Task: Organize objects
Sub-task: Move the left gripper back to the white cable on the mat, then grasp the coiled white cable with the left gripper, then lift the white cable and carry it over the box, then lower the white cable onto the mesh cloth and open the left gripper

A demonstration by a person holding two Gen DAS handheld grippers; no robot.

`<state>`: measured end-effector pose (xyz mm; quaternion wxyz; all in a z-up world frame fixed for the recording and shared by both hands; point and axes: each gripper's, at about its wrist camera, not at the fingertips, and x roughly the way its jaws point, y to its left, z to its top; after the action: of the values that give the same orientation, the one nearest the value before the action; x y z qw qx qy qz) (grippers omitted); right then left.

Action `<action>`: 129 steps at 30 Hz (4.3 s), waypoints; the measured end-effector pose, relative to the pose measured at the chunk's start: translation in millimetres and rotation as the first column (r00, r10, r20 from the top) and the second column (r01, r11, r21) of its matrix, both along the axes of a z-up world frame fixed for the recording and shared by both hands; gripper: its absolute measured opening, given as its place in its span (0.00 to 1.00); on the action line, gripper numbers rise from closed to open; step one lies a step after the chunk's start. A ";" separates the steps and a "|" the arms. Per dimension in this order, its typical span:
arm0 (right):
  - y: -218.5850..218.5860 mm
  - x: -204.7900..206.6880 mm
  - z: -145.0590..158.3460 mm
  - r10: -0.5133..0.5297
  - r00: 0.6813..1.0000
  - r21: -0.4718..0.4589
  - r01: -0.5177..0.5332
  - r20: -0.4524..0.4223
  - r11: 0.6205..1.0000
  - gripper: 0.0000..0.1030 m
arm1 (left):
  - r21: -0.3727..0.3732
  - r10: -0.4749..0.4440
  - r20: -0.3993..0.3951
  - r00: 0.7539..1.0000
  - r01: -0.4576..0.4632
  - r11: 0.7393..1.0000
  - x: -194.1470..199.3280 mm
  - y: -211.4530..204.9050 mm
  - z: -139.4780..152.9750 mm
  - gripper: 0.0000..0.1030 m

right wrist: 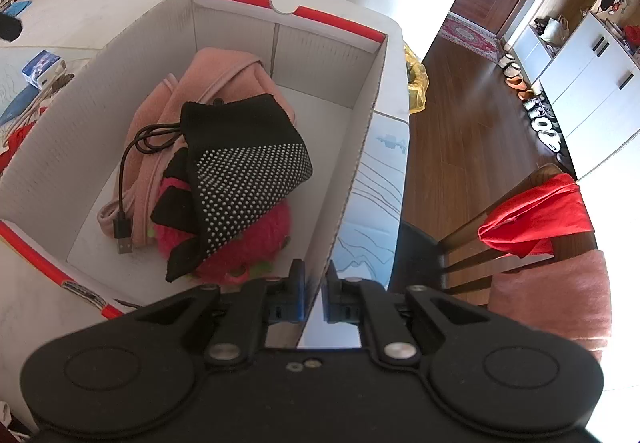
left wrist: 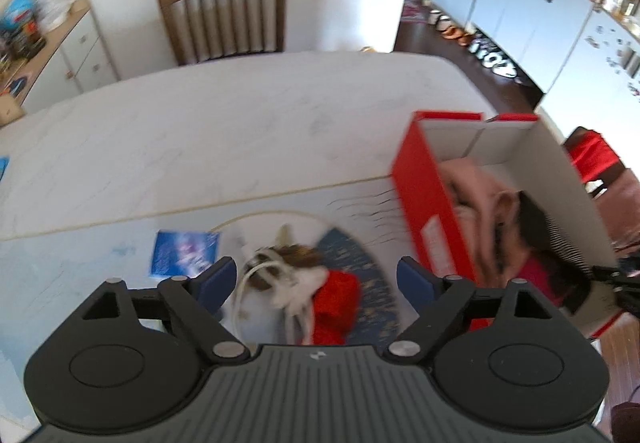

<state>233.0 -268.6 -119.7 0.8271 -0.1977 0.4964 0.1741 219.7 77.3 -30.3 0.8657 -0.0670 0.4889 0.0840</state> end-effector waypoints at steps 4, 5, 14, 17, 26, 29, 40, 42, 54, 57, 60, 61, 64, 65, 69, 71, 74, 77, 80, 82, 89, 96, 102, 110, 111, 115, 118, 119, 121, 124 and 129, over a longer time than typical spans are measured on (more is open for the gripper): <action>0.4 -0.2 0.0 -0.002 1.000 -0.001 0.002 -0.001 1.000 0.08 | -0.040 0.041 -0.043 0.998 -0.043 0.998 -5.1 16.2 -22.7 0.87; 0.5 -0.1 0.0 -0.001 1.000 -0.001 0.001 -0.001 1.000 0.08 | -0.047 0.046 -0.052 0.998 -0.048 0.998 -6.5 18.7 -29.0 0.89; 0.7 -1.4 0.4 -0.001 1.000 -0.010 0.001 0.002 1.000 0.09 | -0.038 0.094 -0.104 0.990 -0.098 0.994 -10.2 29.3 -72.3 0.99; 1.0 -1.1 0.3 -0.002 1.000 -0.011 0.002 0.002 1.000 0.09 | -0.031 0.120 -0.120 0.985 -0.125 0.992 -8.3 33.8 -83.5 0.99; 0.9 -0.9 0.3 0.001 1.000 -0.016 0.000 0.004 1.000 0.09 | -0.030 0.166 -0.146 0.975 -0.172 0.985 -3.6 40.2 -102.2 0.98; 1.3 -0.9 0.4 0.001 1.000 -0.017 -0.001 0.004 1.000 0.09 | -0.027 0.163 -0.143 0.976 -0.168 0.985 -3.2 38.9 -102.4 0.95; 1.4 -0.8 0.4 0.000 1.000 -0.017 0.000 0.004 1.000 0.09 | -0.151 0.156 -0.114 0.981 -0.173 0.973 -5.8 42.9 -95.8 0.18; 1.7 -0.8 0.4 -0.001 1.000 -0.016 0.001 0.004 1.000 0.09 | -0.168 0.162 -0.098 0.982 -0.177 0.970 -7.9 44.6 -91.9 0.09; 1.7 -0.5 0.4 -0.001 1.000 -0.016 0.001 0.004 1.000 0.09 | -0.186 0.159 0.017 0.987 -0.153 0.971 -26.4 51.4 -34.1 0.02; 2.0 -0.4 0.3 -0.002 1.000 -0.014 0.003 0.003 1.000 0.09 | -0.186 0.148 0.034 0.988 -0.139 0.973 -30.4 50.2 -20.5 0.02; 2.6 0.0 0.3 0.000 1.000 -0.017 0.000 0.004 1.000 0.09 | -0.188 0.130 0.049 0.990 -0.118 0.975 -33.9 47.1 -6.1 0.02; 2.6 -0.1 0.2 0.000 1.000 -0.016 0.001 0.003 1.000 0.09 | -0.182 0.120 0.056 0.991 -0.108 0.977 -34.8 45.1 -0.4 0.02; 3.2 -0.2 0.0 0.002 1.000 -0.017 -0.002 0.004 1.000 0.09 | -0.171 0.089 0.080 0.993 -0.074 0.982 -34.9 37.2 17.2 0.02; 3.5 -0.2 -0.2 0.003 1.000 -0.018 -0.003 0.004 1.000 0.09 | -0.162 0.076 0.090 0.993 -0.061 0.985 -34.4 34.1 23.9 0.02; 4.1 -0.3 -0.5 0.009 1.000 -0.019 -0.009 0.008 1.000 0.07 | -0.136 0.039 0.129 0.991 -0.021 0.990 -33.4 24.8 47.4 0.02; 3.6 -0.5 -0.5 0.012 1.000 -0.018 -0.012 0.009 1.000 0.07 | -0.129 0.026 0.149 0.989 -0.007 0.992 -32.6 20.8 58.2 0.02; 3.4 -0.3 -1.0 0.011 1.000 -0.017 -0.011 0.008 1.000 0.07 | -0.128 0.006 0.179 0.984 0.018 0.992 -30.3 14.5 74.9 0.02; 3.3 -0.2 -0.9 0.011 1.000 -0.017 -0.011 0.008 1.000 0.07 | -0.124 -0.028 0.207 0.978 0.054 0.991 -25.7 5.6 92.4 0.02; 3.4 -0.3 -0.9 0.011 1.000 -0.016 -0.011 0.008 1.000 0.07 | -0.109 -0.071 0.236 0.969 0.099 0.989 -19.1 -5.8 109.5 0.02; 3.6 -0.2 -1.0 0.011 1.000 -0.017 -0.011 0.008 1.000 0.07 | -0.109 -0.098 0.252 0.963 0.128 0.986 -13.4 -14.1 119.3 0.02; 3.6 -0.2 -0.9 0.010 1.000 -0.016 -0.010 0.008 1.000 0.07 | -0.102 -0.219 0.294 0.930 0.258 0.961 13.6 -56.7 148.0 0.02; 3.2 0.0 -0.7 0.007 1.000 -0.013 -0.007 0.007 1.000 0.07 | -0.090 -0.325 0.290 0.900 0.364 0.927 47.9 -104.6 147.7 0.02; 3.1 0.2 -0.9 0.007 1.000 -0.012 -0.007 0.007 1.000 0.07 | -0.079 -0.374 0.249 0.893 0.404 0.911 78.7 -137.3 122.8 0.02; 2.7 -0.4 -0.7 0.004 1.000 -0.007 -0.004 0.007 1.000 0.07 | -0.095 -0.394 0.185 0.900 0.415 0.905 103.1 -163.7 73.4 0.02; 2.7 -0.3 -1.0 0.004 1.000 -0.007 -0.004 0.007 1.000 0.07 | -0.102 -0.395 0.167 0.903 0.414 0.904 105.7 -165.9 65.4 0.02; 1.5 0.2 -1.1 0.002 1.000 -0.004 -0.002 0.005 1.000 0.07 | -0.118 -0.399 0.105 0.911 0.409 0.905 107.7 -171.0 33.6 0.02; 1.4 0.4 -1.0 0.001 1.000 -0.003 -0.001 0.004 1.000 0.07 | -0.128 -0.399 0.068 0.914 0.405 0.905 104.9 -169.8 14.7 0.02; 1.4 0.5 -1.0 0.001 1.000 -0.002 -0.001 0.003 1.000 0.07 | -0.130 -0.401 0.058 0.914 0.405 0.905 103.8 -170.1 9.7 0.02; 1.6 0.7 -0.9 0.001 1.000 -0.002 -0.001 0.002 1.000 0.07 | -0.135 -0.400 0.045 0.916 0.402 0.906 99.8 -169.1 3.3 0.02; 2.8 0.1 -0.7 0.001 1.000 -0.004 -0.001 0.002 1.000 0.07 | -0.140 -0.401 0.037 0.915 0.402 0.905 94.3 -166.8 1.2 0.02; 3.0 0.1 -0.5 0.000 1.000 -0.005 0.000 0.001 1.000 0.07 | -0.125 -0.410 0.037 0.911 0.411 0.903 82.6 -167.4 3.8 0.02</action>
<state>233.1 -265.6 -120.1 0.8269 -0.1998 0.4965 0.1726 302.3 -90.1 -26.5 0.8600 -0.0195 0.4923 -0.1324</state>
